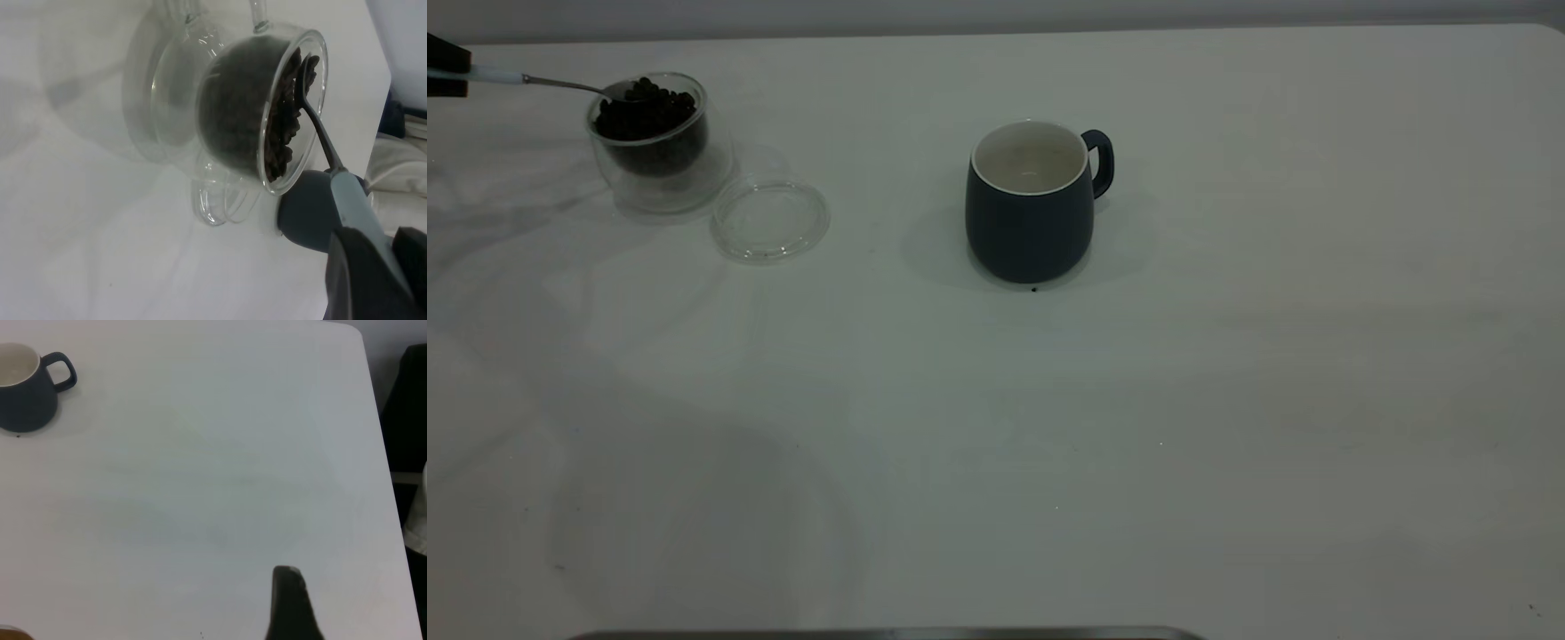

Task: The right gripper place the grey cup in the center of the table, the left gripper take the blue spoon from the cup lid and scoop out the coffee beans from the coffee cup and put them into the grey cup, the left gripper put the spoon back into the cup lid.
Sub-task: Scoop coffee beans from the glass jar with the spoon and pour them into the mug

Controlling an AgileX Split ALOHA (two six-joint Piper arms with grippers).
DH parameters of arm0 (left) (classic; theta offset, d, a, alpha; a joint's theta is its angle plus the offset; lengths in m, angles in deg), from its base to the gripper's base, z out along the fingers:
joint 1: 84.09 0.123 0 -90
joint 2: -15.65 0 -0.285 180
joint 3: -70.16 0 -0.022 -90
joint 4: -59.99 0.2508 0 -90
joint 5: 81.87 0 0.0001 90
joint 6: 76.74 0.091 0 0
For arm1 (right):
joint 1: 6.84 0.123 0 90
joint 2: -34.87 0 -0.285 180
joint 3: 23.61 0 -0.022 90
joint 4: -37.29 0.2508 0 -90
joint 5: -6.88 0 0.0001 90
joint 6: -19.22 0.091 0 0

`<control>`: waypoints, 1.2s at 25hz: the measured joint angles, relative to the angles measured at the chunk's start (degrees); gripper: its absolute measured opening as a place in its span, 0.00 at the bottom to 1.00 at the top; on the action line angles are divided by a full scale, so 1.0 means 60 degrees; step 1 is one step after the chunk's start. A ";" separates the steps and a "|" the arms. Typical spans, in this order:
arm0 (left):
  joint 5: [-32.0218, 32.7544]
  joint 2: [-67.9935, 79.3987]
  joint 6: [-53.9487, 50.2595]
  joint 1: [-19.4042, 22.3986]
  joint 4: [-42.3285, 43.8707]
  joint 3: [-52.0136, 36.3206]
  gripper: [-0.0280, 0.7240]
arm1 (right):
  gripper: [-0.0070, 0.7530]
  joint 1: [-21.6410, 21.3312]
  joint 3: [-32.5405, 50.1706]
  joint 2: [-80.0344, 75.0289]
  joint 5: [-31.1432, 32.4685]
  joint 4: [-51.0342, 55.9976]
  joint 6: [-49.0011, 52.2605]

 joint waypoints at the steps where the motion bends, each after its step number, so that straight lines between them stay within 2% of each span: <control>1: 0.0000 0.0000 0.0000 0.0000 0.0000 0.0000 0.22 | 0.61 0.0000 0.0000 0.0000 0.0000 0.0000 0.0000; 6: 0.0000 -0.0012 -0.0020 0.0000 0.0035 -0.0068 0.22 | 0.61 0.0000 0.0000 0.0000 0.0000 0.0000 0.0000; 19: -0.0002 -0.0773 0.0578 -0.0010 0.0019 -0.1553 0.22 | 0.61 0.0000 0.0000 0.0000 0.0000 0.0000 0.0000; 30: -0.0011 -0.0773 0.0993 -0.0438 -0.0694 -0.1721 0.22 | 0.61 0.0000 0.0000 0.0000 0.0000 0.0000 0.0000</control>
